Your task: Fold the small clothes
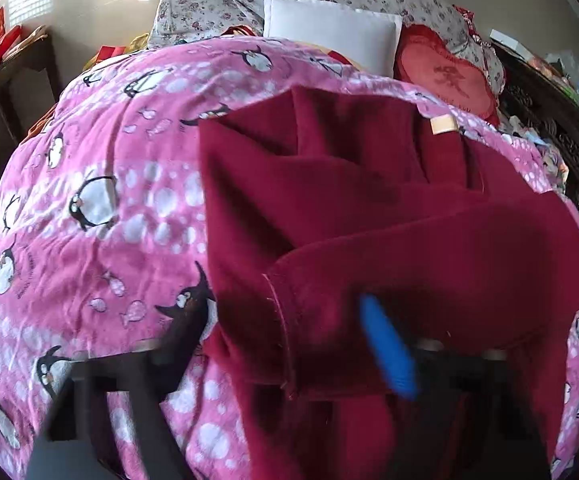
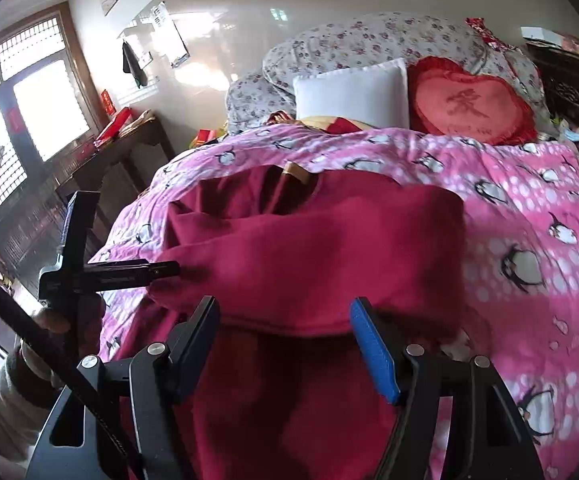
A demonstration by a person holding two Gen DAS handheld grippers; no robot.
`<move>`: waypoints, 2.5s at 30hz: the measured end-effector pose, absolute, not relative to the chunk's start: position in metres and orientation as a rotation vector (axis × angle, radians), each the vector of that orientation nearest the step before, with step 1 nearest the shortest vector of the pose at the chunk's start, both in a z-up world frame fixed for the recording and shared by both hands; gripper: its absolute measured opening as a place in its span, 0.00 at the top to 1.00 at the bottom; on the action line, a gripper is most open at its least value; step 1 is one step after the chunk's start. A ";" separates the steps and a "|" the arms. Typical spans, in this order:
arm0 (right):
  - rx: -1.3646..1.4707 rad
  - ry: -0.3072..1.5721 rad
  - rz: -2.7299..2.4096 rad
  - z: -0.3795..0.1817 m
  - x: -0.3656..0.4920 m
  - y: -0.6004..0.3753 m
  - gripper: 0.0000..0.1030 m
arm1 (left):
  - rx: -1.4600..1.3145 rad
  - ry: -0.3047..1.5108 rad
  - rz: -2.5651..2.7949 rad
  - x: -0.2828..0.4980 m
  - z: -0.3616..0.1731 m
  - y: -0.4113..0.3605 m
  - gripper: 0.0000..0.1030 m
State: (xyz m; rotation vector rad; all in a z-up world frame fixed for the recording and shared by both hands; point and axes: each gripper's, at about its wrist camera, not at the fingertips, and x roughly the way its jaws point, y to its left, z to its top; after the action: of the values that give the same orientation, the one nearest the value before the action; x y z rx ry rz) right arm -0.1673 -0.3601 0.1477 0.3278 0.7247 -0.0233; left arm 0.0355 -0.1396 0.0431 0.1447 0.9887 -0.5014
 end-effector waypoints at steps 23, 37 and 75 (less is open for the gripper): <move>0.330 0.659 -0.097 0.161 -0.159 -0.375 0.27 | 0.080 0.908 -0.593 0.046 0.091 -0.127 0.37; 0.357 0.681 -0.069 0.151 -0.155 -0.383 0.26 | 0.398 0.922 -0.587 0.034 0.052 -0.181 0.90; 0.118 0.859 -0.352 0.128 -0.176 -0.365 0.44 | 0.232 0.905 -0.402 0.011 0.046 -0.113 0.43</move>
State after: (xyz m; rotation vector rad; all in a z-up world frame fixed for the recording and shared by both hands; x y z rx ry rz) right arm -0.1758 -0.3650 0.1279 0.1181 0.8594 -0.3521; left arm 0.0114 -0.1130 0.0462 0.2320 0.9049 -0.4022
